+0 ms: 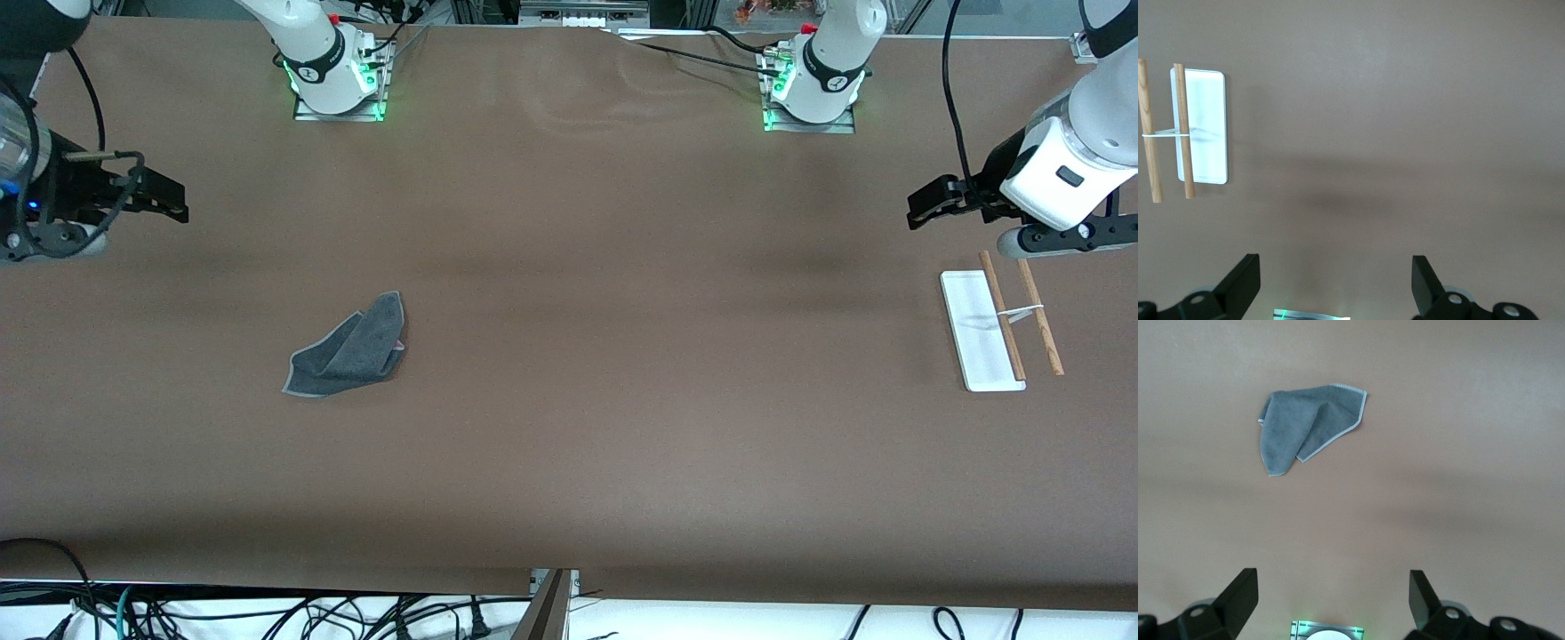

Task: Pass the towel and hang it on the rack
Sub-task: 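Reach the right gripper down toward the grey towel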

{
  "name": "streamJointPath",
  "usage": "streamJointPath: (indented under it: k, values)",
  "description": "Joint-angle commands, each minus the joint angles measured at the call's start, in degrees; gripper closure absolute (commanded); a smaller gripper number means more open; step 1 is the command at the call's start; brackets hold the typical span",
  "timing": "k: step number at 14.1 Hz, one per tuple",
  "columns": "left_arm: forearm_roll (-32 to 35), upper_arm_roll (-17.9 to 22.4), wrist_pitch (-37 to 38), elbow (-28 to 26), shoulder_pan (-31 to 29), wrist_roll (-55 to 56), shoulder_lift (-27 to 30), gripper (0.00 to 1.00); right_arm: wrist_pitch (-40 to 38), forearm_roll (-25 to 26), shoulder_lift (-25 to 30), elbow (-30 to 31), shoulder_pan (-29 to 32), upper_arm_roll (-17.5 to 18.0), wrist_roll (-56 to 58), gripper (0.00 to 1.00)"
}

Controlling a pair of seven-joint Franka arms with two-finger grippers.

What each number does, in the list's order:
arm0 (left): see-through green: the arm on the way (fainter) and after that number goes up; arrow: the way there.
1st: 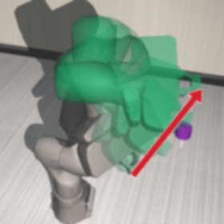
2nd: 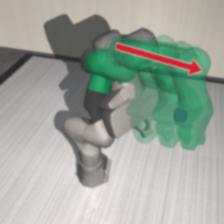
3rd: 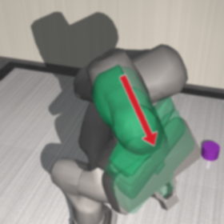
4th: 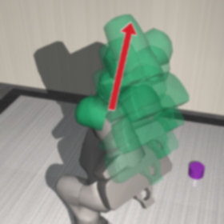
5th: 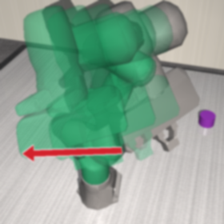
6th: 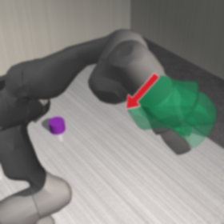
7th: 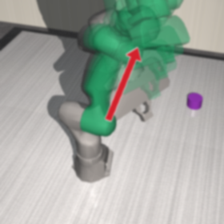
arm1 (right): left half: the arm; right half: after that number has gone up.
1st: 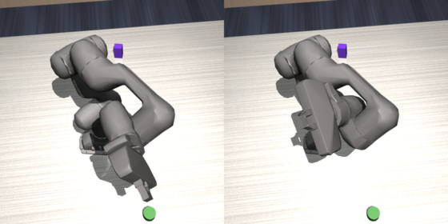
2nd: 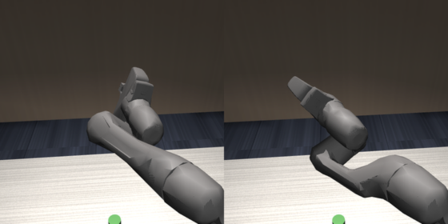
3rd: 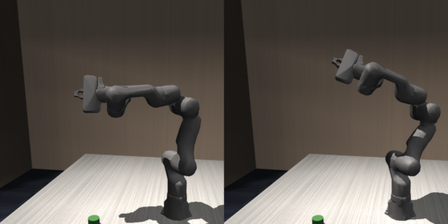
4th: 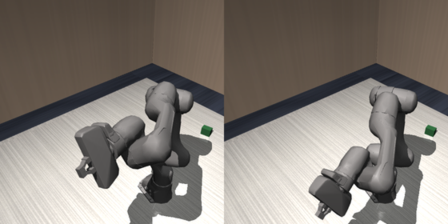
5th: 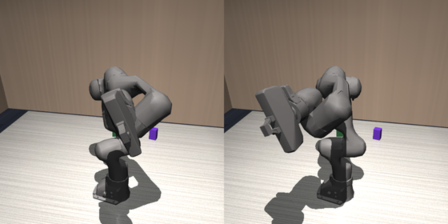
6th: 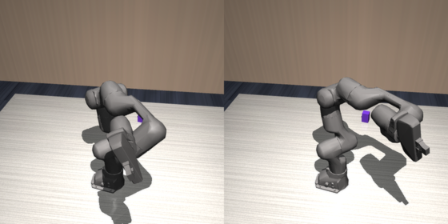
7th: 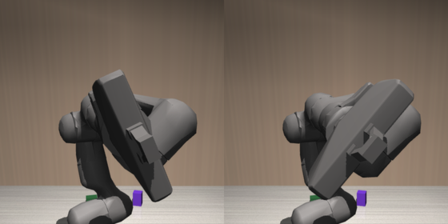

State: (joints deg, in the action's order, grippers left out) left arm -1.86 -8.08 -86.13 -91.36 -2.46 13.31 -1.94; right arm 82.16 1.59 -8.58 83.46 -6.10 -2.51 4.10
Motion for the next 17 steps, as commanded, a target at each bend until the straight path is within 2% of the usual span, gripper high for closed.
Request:
streamJointPath:
  k: [1,6,10,13,17]
  values:
    - [-1.7,0.2,1.3,1.1,-0.3,0.5,0.1,0.00,0.9,0.9,-3.9,0.0,0.0,0.1,-0.7,0.00]
    - [-1.9,0.2,1.3,1.5,-0.3,0.7,0.3,0.00,8.0,1.0,-10.9,2.4,0.6,0.2,0.0,0.00]
    - [-1.9,0.1,1.1,1.5,-0.3,1.1,0.3,0.00,19.8,1.8,-16.5,6.9,1.6,-0.3,8.1,0.00]
    - [-1.9,0.0,1.2,1.5,-0.2,2.2,0.3,0.00,28.8,1.7,-22.6,7.4,2.1,-0.4,10.7,0.00]
    - [-1.8,-0.1,1.3,1.5,-0.2,2.3,0.3,0.00,38.9,1.1,-25.6,10.1,2.0,-0.3,13.4,0.00]
